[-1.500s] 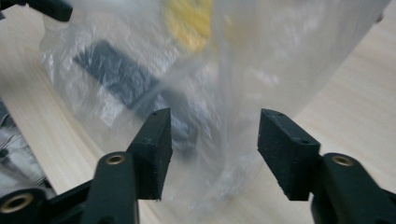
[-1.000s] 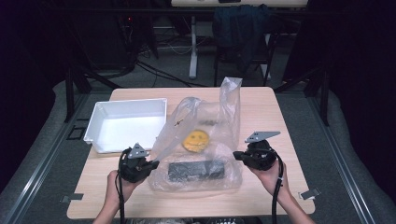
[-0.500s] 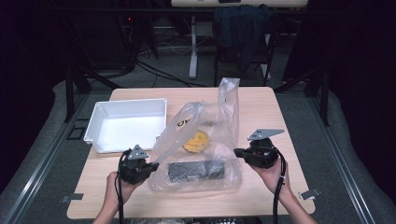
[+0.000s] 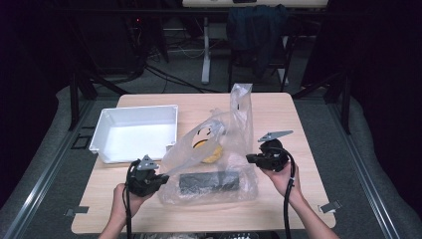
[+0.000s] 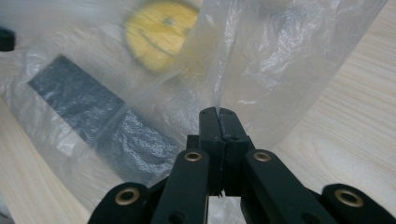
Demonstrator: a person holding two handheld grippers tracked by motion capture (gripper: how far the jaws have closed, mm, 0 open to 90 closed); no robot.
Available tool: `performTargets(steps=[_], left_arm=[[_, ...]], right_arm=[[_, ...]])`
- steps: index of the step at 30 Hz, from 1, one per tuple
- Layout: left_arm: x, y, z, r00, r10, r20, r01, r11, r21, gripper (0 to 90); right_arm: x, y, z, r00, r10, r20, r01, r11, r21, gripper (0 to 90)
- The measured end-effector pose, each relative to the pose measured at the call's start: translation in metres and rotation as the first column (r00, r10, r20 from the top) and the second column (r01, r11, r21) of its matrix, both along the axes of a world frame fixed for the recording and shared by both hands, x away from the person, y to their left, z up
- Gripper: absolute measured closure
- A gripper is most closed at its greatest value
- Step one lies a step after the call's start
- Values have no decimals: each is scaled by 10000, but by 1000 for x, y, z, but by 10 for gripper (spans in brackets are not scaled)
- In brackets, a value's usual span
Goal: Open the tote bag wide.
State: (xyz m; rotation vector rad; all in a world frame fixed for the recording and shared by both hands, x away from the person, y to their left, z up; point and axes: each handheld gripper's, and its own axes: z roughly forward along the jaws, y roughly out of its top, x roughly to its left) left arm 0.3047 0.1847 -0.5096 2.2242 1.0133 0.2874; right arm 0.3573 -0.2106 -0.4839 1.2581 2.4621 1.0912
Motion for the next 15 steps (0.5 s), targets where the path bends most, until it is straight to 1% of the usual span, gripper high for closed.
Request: performTargets(steps=[1,2,3,4,5,6,7,8,9,10,11,12,13,14,15], left_arm=[[0,0,1,9999,-70,-83,70,10000,32,834],[0,-1,2,10000,16,42,-16,10000,-31,819],[-1,-1,3,10000,-6,78,6,10000,-12,764],[-1,-1,5,9999,-74,85,73,10000,39,740],[-1,-1,7,9999,-115,108,115,9999,16,694],[-1,-2,8,9999,-36,156,35,10000,35,694],[0,-3,8,9997,103,240,-104,9999,60,633],[1,-2,10,9998,91,189,-90,10000,-14,598],[2,-2,13,9995,180,277,-178,9998,-72,558],[4,-3,16,9988,284,408,-286,9996,46,467],[4,-3,18,9980,358,518,-357,9994,-21,462],[6,-4,22,9975,390,588,-379,9991,-188,462],[7,-6,28,9957,459,800,-435,9986,-316,439],[9,-9,34,9944,455,956,-417,9983,-415,420],[9,-11,38,9938,443,1024,-386,9976,-569,420]], right_arm=[[-1,-1,1,10000,32,6,-32,9999,105,900],[-3,-1,3,10000,29,41,-29,9999,119,900],[-7,-2,6,9999,111,58,-112,9999,107,900],[-9,-3,7,9999,128,82,-129,9999,110,900],[-12,-3,9,9999,125,96,-126,9999,102,900],[-12,-3,9,9999,125,96,-126,9999,102,900],[-14,-4,10,9998,167,112,-168,9998,102,900],[-16,-4,10,9997,154,169,-157,9997,173,900],[-18,-5,10,9997,202,167,-204,9997,137,900],[-22,-7,11,9996,266,112,-266,9996,10,900],[-23,-8,11,9996,240,138,-240,9997,22,900],[-23,-8,11,9996,240,138,-240,9997,22,900],[-24,-9,11,9996,252,127,-253,9997,61,900],[-28,-11,13,9996,225,148,-225,9997,25,900],[-28,-11,13,9996,225,148,-225,9997,25,900]])
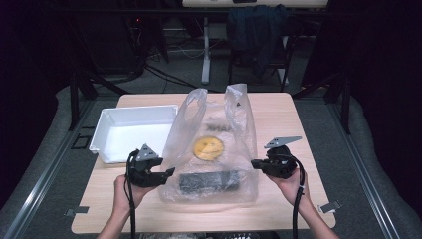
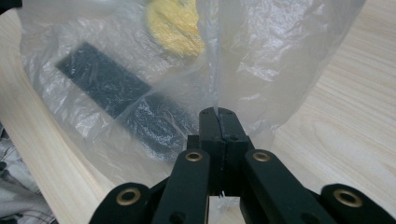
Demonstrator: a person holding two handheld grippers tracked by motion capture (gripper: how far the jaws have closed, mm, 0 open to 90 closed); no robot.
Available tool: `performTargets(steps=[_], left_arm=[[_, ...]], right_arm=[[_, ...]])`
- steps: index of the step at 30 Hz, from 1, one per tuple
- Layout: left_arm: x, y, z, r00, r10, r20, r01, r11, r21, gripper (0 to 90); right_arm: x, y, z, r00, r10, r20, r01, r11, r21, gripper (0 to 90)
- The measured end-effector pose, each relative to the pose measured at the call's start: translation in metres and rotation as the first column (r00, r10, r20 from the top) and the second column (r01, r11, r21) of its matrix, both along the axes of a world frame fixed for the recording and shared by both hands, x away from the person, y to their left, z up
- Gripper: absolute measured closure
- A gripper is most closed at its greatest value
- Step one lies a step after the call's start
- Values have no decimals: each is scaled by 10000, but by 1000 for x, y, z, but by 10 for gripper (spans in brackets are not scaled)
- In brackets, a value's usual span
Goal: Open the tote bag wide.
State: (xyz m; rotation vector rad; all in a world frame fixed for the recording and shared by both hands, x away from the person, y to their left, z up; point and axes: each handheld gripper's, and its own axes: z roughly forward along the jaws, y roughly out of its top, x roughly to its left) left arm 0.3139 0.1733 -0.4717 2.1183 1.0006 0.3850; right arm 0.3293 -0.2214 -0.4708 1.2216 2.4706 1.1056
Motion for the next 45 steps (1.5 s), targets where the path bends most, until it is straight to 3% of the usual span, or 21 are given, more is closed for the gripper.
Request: performTargets(steps=[2,4,6,10,11,14,19,23,25,28,30,31,32,34,37,40,41,45], left_arm=[[0,-9,11,9993,-104,360,106,9999,-53,426],[2,-18,16,9974,-73,720,58,9998,214,441],[9,-25,17,9968,-135,786,105,9992,382,494],[20,-35,6,9968,6,795,-68,9970,772,699],[21,-36,4,9972,33,743,-98,9961,871,826],[22,-33,-3,9979,112,635,-168,9960,875,886],[15,-20,-12,9999,75,108,-81,9985,548,895],[6,-9,-15,9997,-26,-234,35,9993,364,895],[3,-5,-16,9990,-44,-437,49,9999,115,894],[1,-4,-19,9987,-98,-507,108,9997,201,894],[1,-4,-21,9983,-130,-576,139,9998,136,895],[0,-4,-21,9982,-137,-585,143,9998,107,895],[0,-4,-21,9981,-188,-583,196,9997,127,895],[-3,-5,-21,9980,-267,-564,270,9996,44,895],[-6,-6,-21,9976,-382,-585,385,9992,54,894],[-9,-5,-21,9971,-441,-625,444,9990,26,894],[-9,-5,-21,9968,-458,-657,460,9989,24,894],[-13,-1,-20,9968,-433,-671,429,9990,-79,893]], right_arm=[[-3,-1,1,10000,14,76,-14,10000,53,900],[-6,-3,4,10000,-2,69,2,10000,38,900],[-9,-4,5,9999,19,111,-19,10000,-17,900],[-15,-6,7,9997,57,232,-56,10000,-40,900],[-16,-7,8,9997,35,255,-34,10000,-27,900],[-16,-10,6,9996,-122,236,122,9999,-1,900],[-8,-16,-7,9990,-387,-238,383,9991,-165,900],[0,-18,-21,9949,-473,-891,423,9975,-571,900],[1,-18,-22,9938,-374,-1050,326,9984,-471,900],[0,-14,-22,9951,-293,-942,224,9970,-740,895],[-1,-11,-20,9962,-167,-852,97,9966,-819,811],[-3,-8,-15,9985,-86,-541,38,9962,-865,641],[-3,-8,-15,9985,-86,-541,38,9962,-865,641],[-4,-5,-8,10000,52,-75,-57,9979,-651,528],[0,3,1,9990,156,413,-131,9982,-590,438],[10,14,0,9989,229,402,-204,9980,-604,477],[15,17,-3,9991,296,304,-276,9976,-642,577],[18,22,-12,9992,390,-109,-397,9962,-770,832]])
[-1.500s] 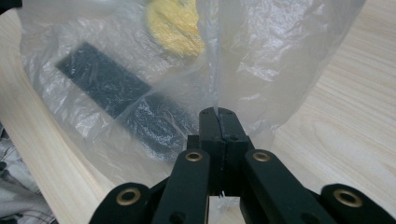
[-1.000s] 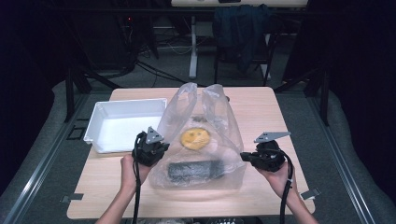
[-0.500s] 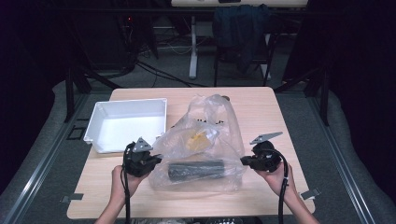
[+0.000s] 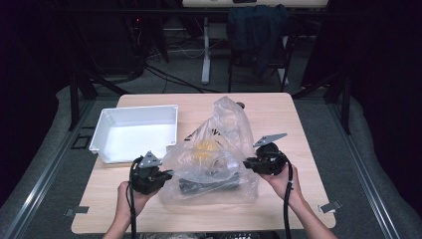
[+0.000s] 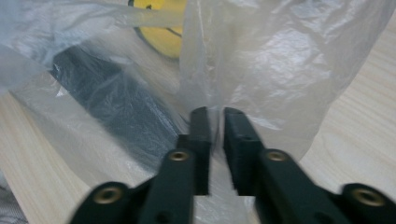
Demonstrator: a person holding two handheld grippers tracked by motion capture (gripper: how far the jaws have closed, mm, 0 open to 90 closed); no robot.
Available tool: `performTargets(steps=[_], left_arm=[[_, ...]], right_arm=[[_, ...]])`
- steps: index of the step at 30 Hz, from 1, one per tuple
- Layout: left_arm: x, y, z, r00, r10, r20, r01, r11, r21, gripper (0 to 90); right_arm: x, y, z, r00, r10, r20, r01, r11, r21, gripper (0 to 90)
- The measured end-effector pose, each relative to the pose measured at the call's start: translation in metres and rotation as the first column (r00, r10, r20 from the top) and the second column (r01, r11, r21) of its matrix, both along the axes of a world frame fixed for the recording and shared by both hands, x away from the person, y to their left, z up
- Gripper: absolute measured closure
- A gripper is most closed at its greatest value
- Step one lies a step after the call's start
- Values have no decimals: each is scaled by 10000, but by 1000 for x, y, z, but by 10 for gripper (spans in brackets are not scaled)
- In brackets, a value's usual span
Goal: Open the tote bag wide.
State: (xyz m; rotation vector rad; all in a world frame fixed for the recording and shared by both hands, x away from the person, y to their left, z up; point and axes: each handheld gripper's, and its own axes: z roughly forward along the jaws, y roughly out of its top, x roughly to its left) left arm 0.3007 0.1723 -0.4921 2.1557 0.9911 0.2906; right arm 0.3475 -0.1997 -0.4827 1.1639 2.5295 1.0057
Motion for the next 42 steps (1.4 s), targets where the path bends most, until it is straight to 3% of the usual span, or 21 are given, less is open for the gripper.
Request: performTargets(steps=[3,19,22,24,28,33,35,38,39,42], left_arm=[[-2,4,1,10000,29,-17,-29,10000,2,886],[-7,13,0,9994,342,-35,-342,9993,158,839],[-9,8,2,9988,408,280,-425,9970,652,748],[-11,2,4,9960,598,660,-662,9927,1006,584],[-16,-8,8,9927,324,1165,-478,9901,1321,374],[-24,-21,16,9821,121,1878,-421,9867,1569,374],[-26,-26,19,9742,-26,2256,-369,9847,1705,394],[-25,-35,24,9599,-216,2797,-292,9840,1760,539],[-24,-37,24,9569,-194,2898,-316,9849,1703,653],[-20,-36,22,9667,-261,2545,-150,9873,1584,797]], right_arm=[[-5,-3,0,9998,27,-186,-24,9999,119,898],[-44,-13,12,9989,435,-154,-425,9973,605,900],[-47,-12,6,9984,483,-298,-468,9978,469,900],[-49,-13,5,9979,536,-363,-521,9978,401,900],[-51,-15,5,9984,478,-314,-465,9980,421,900],[-51,-15,5,9983,501,-306,-487,9978,452,900],[-51,-15,6,9982,524,-304,-510,9977,455,900],[-51,-16,6,9981,523,-317,-508,9976,461,900],[-51,-16,7,9983,494,-304,-480,9978,458,900],[-53,-18,10,9986,487,-212,-476,9976,494,900]])
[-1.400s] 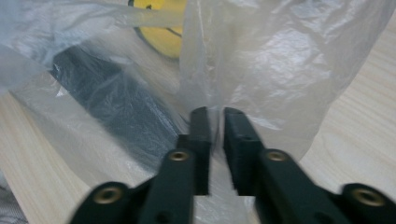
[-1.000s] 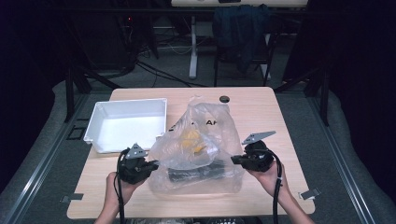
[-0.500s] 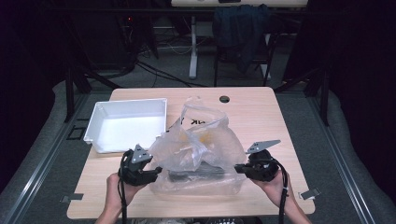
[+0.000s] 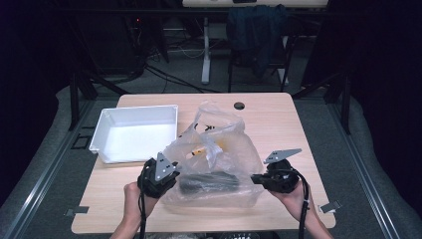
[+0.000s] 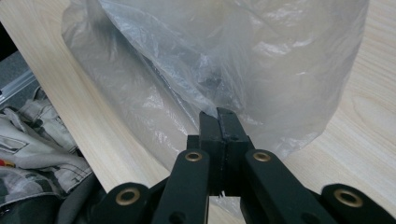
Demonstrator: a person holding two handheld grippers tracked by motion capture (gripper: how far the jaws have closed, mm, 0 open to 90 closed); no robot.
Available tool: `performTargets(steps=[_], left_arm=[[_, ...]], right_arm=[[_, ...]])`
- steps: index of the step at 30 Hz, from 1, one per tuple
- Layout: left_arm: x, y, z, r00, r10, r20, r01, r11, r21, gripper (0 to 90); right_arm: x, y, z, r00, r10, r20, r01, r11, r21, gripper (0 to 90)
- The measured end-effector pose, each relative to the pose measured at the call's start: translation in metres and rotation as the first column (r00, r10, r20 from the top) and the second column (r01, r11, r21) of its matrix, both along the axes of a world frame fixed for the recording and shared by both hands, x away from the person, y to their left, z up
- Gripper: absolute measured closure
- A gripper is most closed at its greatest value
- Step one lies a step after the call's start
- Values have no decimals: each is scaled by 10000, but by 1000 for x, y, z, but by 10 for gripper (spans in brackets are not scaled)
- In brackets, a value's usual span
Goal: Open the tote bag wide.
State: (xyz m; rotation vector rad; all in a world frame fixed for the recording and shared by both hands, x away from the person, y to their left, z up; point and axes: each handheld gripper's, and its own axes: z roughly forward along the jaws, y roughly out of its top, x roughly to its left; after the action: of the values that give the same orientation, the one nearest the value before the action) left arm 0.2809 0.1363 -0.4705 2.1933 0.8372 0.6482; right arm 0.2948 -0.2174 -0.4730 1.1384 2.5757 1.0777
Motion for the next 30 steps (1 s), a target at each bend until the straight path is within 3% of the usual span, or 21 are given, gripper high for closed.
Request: performTargets(steps=[6,11,15,30], left_arm=[[5,18,-6,9961,60,-883,-144,9954,-947,867],[9,35,-12,9846,-116,-1747,-145,9889,-1476,872],[14,42,-18,9754,-193,-2198,-205,9839,-1775,873],[20,46,-28,9590,-159,-2831,-317,9862,-1626,877]], right_arm=[[2,-7,1,9998,-85,-193,88,9998,173,900],[5,-7,-6,9987,-63,-515,67,10000,59,900],[10,-8,-15,9969,-97,-786,84,9998,-174,900],[20,-12,-31,9909,-299,-1311,228,9982,-554,900]])
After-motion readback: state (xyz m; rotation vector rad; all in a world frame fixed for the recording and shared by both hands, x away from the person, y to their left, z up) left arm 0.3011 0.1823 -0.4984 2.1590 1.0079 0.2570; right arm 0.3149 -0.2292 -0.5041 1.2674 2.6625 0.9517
